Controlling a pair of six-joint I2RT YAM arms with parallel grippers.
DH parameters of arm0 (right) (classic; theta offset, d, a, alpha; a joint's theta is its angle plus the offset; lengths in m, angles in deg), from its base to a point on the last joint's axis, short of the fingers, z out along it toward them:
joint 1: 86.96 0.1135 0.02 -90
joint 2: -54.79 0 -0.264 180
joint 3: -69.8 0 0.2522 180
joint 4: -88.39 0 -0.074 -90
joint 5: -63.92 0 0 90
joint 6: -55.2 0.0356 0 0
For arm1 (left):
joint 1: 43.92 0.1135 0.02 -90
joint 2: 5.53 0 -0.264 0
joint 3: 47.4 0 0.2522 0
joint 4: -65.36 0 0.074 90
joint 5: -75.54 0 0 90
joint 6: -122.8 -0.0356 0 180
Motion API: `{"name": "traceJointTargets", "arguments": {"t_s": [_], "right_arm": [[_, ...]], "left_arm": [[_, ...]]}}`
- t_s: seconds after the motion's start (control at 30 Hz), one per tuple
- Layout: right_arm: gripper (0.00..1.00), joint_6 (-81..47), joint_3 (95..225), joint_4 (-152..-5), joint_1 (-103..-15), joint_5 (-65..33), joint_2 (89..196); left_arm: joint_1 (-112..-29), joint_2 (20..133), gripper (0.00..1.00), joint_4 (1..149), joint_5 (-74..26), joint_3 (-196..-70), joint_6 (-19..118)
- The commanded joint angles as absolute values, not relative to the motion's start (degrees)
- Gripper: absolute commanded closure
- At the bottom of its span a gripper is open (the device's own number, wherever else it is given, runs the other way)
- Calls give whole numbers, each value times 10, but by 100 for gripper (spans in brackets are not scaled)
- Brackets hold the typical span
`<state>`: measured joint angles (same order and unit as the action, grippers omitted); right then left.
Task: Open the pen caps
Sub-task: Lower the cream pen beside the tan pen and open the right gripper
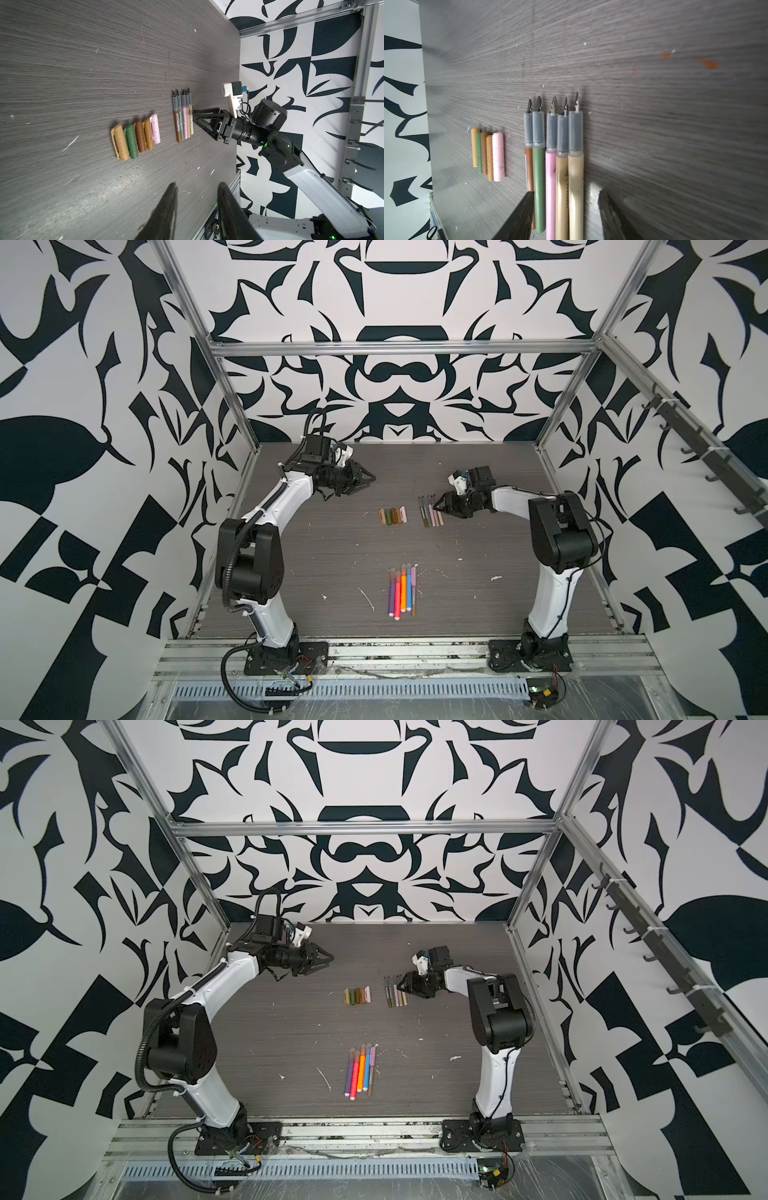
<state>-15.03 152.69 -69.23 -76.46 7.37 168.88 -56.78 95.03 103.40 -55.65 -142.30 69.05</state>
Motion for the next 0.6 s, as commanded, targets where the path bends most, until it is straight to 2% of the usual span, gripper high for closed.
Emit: {"name": "traceJointTargets", "arguments": {"t_s": [0.0, 0.57], "right_arm": [[47, -143, 1514, -668, -762, 58, 1679], [50, -127, 1518, -678, -743, 85, 1681]], "left_arm": [[-566, 943, 64, 1031, -561, -1417, 690], [-566, 941, 64, 1030, -561, -1417, 690]]}}
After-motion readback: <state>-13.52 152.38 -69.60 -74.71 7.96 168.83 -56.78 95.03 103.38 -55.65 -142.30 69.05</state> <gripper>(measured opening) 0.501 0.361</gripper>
